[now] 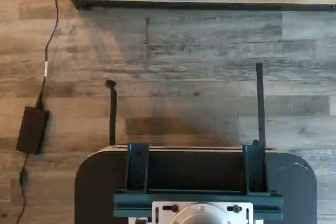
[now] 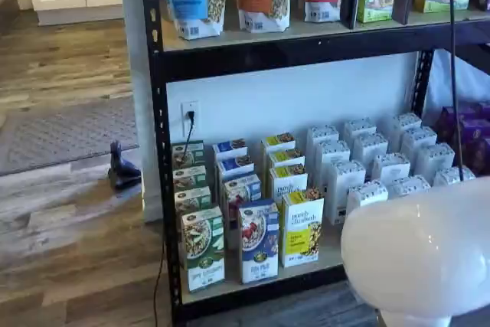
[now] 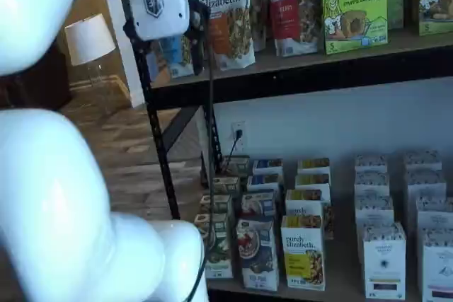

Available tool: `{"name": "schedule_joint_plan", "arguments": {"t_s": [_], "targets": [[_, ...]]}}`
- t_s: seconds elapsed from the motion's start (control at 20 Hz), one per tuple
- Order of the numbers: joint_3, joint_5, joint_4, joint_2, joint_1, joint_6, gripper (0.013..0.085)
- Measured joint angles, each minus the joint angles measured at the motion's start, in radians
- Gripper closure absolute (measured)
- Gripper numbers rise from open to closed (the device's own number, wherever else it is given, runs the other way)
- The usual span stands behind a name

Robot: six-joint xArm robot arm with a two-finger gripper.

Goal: Pick up the blue and white box that is on the bottom shelf, the second box from the left

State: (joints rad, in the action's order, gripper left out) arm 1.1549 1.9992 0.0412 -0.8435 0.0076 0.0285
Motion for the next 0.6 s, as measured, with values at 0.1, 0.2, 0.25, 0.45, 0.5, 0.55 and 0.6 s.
{"name": "schedule_joint_plan", "arguments": {"t_s": [0.1,0.2,0.25,0.45,0.5,0.55,0.6], "targets": [[-0.017,-0.03,0.015,-0.018,-0.014,-0.008,0.013],[-0.023,-0.044,0.025,-0.026,-0.023,-0.013,0.013],[-0.024,-0.046,0.027,-0.025,-0.024,-0.014,0.013],[-0.037,-0.058,0.024,-0.023,-0.012,-0.005,0.013],[-0.047,-0.067,0.02,-0.024,-0.007,-0.002,0.013],[-0.058,-0.079,0.016,-0.026,-0.002,0.001,0.013],[-0.072,-0.092,0.01,-0.028,0.003,0.004,0.013]]}}
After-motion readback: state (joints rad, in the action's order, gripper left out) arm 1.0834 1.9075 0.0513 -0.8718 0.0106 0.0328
